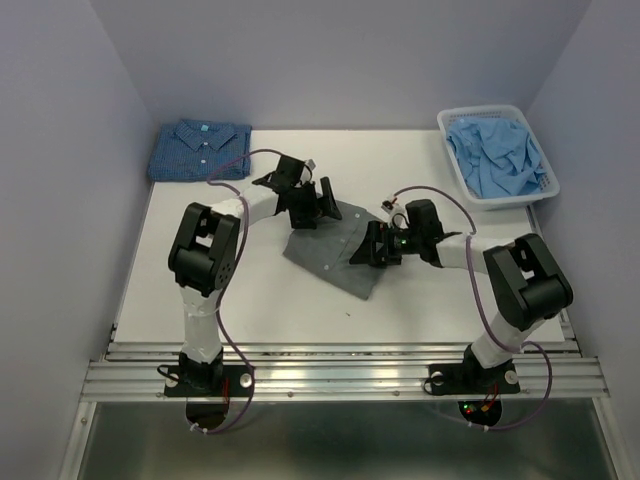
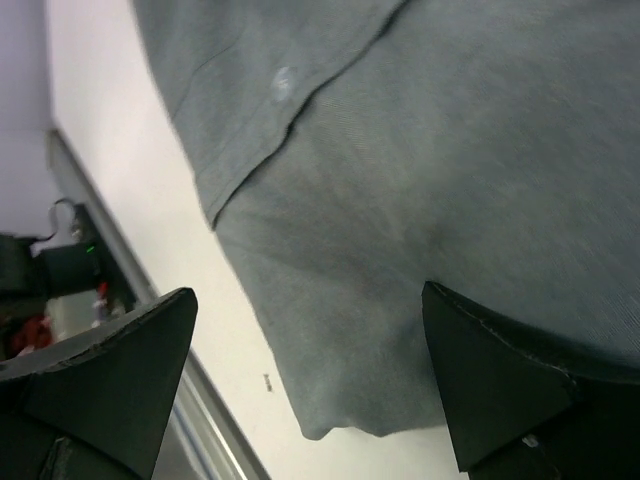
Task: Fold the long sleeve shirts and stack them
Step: Fold the shirt
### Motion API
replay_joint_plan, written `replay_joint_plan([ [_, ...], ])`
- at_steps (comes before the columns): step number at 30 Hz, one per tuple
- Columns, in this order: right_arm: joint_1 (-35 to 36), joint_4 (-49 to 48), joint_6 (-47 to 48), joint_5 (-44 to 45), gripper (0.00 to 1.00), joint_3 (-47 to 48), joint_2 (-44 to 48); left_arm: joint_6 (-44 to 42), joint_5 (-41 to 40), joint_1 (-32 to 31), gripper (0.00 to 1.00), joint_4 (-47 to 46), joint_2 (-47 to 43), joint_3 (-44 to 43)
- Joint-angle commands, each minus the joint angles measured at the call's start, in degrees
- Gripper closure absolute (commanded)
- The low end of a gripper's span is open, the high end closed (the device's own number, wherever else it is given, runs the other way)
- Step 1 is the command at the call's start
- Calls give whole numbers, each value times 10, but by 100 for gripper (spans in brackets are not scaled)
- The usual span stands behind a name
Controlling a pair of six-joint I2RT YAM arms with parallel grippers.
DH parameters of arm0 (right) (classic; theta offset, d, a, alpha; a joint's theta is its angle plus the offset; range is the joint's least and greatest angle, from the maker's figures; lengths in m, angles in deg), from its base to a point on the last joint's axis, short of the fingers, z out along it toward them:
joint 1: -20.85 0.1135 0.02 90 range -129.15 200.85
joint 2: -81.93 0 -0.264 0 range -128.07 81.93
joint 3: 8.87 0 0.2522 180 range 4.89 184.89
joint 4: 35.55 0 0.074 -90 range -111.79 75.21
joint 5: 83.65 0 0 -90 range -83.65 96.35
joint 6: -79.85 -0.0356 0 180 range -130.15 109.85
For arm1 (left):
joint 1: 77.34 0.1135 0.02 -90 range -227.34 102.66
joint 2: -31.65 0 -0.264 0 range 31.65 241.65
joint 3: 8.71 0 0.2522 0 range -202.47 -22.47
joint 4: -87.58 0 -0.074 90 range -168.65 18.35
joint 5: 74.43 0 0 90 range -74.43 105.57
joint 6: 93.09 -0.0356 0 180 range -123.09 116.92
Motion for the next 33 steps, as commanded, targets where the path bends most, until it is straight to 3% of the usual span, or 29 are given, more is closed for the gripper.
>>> replay_joint_plan([
  [1,-7,101,50,79,0,43,64,-14,-71,11,1,38,-92,33],
  [6,-7,122,43,92,0,60,89,3,-93,11,1,27,-143,101],
  [14,-7,124,41,92,0,85,30,16,-70,-4,1,-6,-200,173],
  [28,-7,164,76,163,0,89,16,33,-59,1,1,-28,-147,254],
  [33,86,243,186,285,0,137,93,34,-60,1,1,-6,-201,226],
])
